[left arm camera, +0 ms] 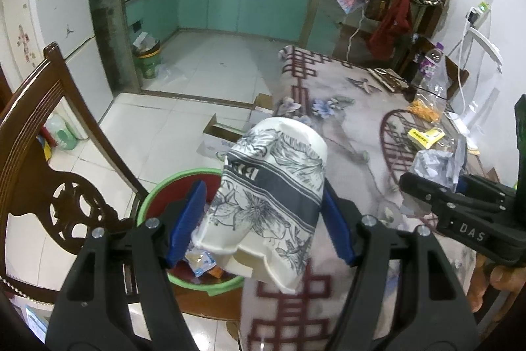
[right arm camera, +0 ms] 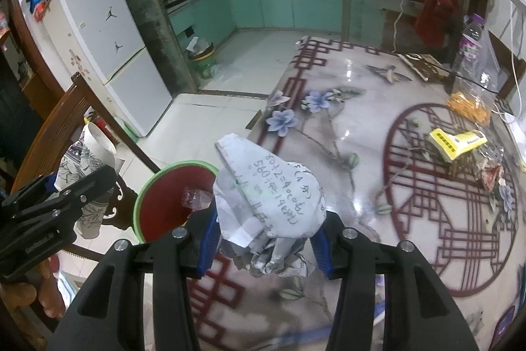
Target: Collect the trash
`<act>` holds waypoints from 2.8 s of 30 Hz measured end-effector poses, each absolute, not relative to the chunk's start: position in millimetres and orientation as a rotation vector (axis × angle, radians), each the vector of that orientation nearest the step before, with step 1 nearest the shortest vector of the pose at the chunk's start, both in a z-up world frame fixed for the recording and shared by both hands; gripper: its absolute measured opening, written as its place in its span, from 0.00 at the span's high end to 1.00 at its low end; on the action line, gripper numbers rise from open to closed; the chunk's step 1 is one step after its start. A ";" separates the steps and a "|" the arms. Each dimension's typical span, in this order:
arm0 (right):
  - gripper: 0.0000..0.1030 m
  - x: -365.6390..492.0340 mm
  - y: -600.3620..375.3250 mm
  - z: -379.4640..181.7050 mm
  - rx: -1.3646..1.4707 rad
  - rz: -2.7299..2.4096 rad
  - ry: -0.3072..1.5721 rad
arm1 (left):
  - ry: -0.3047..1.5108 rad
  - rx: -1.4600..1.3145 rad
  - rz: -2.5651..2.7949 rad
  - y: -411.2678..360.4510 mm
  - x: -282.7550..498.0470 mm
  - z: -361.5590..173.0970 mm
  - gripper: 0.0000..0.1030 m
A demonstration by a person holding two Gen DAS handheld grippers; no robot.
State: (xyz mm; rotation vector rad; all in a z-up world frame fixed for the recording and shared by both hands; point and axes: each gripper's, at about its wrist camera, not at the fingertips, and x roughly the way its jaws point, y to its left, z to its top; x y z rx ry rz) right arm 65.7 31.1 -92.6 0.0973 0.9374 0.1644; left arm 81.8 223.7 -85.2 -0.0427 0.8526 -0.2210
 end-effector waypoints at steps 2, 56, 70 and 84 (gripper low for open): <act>0.55 69.3 37.9 -93.8 0.091 0.175 0.941 | 0.857 -0.049 -0.208 232.6 84.6 -87.1 0.35; 0.54 152.8 186.1 -167.4 -0.095 0.381 1.158 | 1.072 -0.121 -0.056 332.0 187.7 -178.8 0.36; 0.37 156.7 193.4 -168.9 -0.124 0.396 1.141 | 1.084 -0.161 -0.031 334.5 196.3 -184.8 0.18; 0.29 128.6 151.2 -134.6 -0.082 0.353 1.041 | 0.982 -0.154 -0.026 320.9 157.9 -136.4 0.17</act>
